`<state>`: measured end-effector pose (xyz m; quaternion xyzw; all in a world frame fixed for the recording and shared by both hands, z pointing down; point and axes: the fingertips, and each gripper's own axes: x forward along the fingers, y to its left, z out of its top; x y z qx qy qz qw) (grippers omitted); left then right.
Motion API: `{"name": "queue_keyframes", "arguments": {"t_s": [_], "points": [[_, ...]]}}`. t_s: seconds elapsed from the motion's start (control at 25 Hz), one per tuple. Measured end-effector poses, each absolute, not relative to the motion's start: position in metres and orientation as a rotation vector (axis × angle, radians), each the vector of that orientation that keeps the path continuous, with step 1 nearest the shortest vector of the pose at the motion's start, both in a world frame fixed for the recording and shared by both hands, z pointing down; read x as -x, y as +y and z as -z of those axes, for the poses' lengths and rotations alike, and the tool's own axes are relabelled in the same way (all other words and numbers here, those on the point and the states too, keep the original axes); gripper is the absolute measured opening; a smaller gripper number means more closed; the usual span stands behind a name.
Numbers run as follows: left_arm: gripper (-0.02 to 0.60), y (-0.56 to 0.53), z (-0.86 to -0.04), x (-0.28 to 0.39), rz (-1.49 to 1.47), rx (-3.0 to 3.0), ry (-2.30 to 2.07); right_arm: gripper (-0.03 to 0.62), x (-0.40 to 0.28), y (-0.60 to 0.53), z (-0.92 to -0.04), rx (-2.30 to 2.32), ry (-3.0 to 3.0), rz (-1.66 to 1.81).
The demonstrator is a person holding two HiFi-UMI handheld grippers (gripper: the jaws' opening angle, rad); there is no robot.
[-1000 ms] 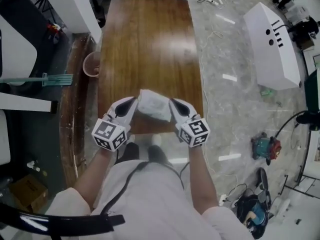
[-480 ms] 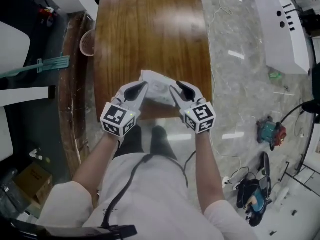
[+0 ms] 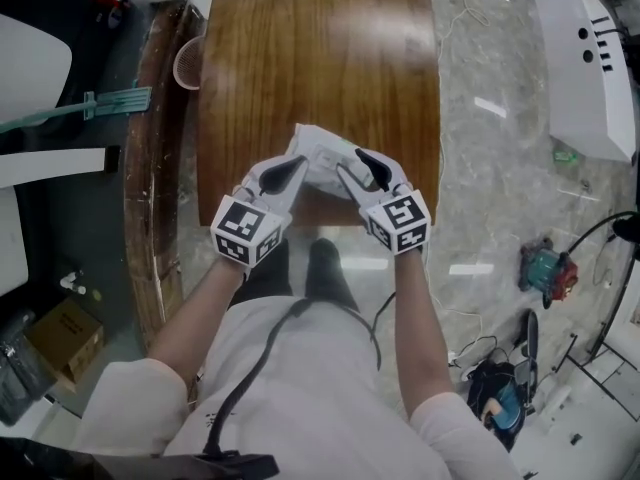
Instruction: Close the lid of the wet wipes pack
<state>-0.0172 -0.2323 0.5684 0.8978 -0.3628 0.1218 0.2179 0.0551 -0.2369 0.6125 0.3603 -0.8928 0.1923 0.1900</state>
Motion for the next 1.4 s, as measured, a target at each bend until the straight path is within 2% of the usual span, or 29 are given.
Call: {"name": "queue_keyframes", "arguments": {"t_s": [1.4], "points": [[0.002, -0.227, -0.572, 0.037, -0.355, -2.457, -1.057, 0.189, -0.015, -0.209, -0.630, -0.704, -2.464, -0.422]]}}
